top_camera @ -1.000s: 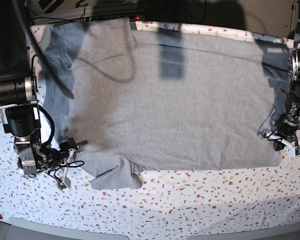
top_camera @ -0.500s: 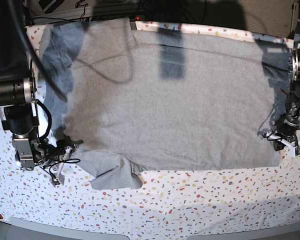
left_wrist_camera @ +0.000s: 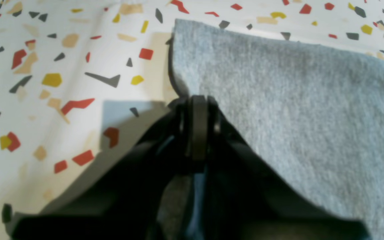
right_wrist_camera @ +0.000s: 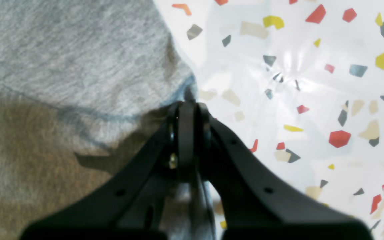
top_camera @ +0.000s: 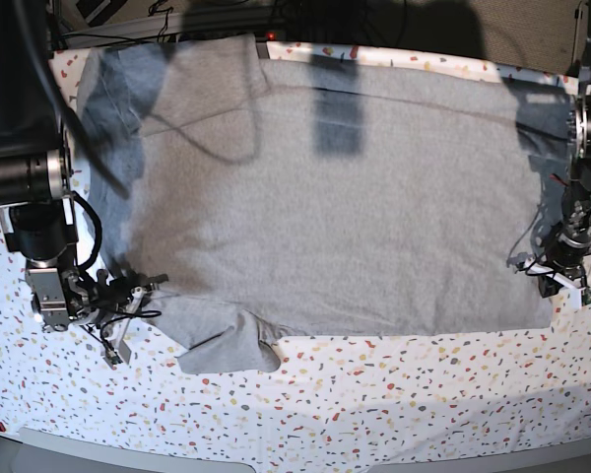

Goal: Fold the T-shirt properly
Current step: 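Grasp the hem corners with both grippers, then lift the hem and fold it toward the collar with both grippers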

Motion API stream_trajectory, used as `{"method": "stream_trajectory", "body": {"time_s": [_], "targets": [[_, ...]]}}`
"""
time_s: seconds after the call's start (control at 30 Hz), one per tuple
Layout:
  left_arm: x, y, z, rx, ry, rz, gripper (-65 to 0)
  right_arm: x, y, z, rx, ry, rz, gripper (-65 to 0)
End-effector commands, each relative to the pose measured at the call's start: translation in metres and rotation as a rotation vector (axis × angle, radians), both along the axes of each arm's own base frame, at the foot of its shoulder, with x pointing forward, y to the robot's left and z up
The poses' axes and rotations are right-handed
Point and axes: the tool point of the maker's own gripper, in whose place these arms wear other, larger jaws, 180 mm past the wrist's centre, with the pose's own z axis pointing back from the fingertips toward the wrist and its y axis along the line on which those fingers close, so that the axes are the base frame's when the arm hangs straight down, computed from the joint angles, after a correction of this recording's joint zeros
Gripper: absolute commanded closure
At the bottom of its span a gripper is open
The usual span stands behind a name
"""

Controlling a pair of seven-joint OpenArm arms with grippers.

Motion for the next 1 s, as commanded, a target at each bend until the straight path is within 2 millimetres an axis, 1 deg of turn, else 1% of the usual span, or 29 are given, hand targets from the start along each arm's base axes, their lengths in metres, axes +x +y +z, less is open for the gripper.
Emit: {"method": "stream_trajectory", "body": {"time_s": [0.0, 0.1, 0.17, 0.27, 0.37, 0.53, 0.63, 0.73, 0.8, 0.97], "targets": [[0.015, 0.007, 0.021, 0.010, -0.043, -0.002, 0.0, 0.018, -0.001, 0.024, 0.007, -0.049, 0.016, 0.0], [0.025, 0.005, 0.029, 0.010, -0.037, -0.017, 0.0, 0.021, 0.008, 0.032, 0.033, -0.043, 0.066, 0.0], [0.031, 0.001, 0.034, 0.011, -0.019, -0.034, 0.0, 0.025, 0.008, 0.037, 0.032, -0.052, 0.067, 0.0], [0.039, -0.004, 0.042, 0.020, -0.013, -0.061, 0.0, 0.026, 0.008, 0.039, 0.028, -0.051, 0.068, 0.0], [0.042, -0.001, 0.049, 0.032, -0.021, -0.069, 0.0, 0.028, 0.009, 0.043, 0.029, -0.063, 0.070, 0.0], [0.039, 0.018, 0.058, 0.047, -0.033, -0.056, 0.0, 0.033, 0.011, 0.058, 0.059, -0.064, 0.054, 0.0], [0.036, 0.026, 0.070, -0.016, -0.071, -0.069, 0.0, 0.037, 0.015, 0.069, 0.078, -0.071, 0.053, 0.0], [0.033, 0.028, 0.079, -0.066, -0.095, -0.100, 0.0, 0.038, 0.024, 0.079, 0.112, -0.069, 0.057, 0.0], [0.030, 0.029, 0.078, -0.070, -0.081, -0.114, 0.0, 0.037, 0.031, 0.082, 0.132, -0.069, 0.069, 0.0], [0.026, 0.028, 0.072, -0.070, -0.053, -0.117, 0.0, 0.022, 0.049, 0.081, 0.161, -0.060, 0.123, 0.0]]}}
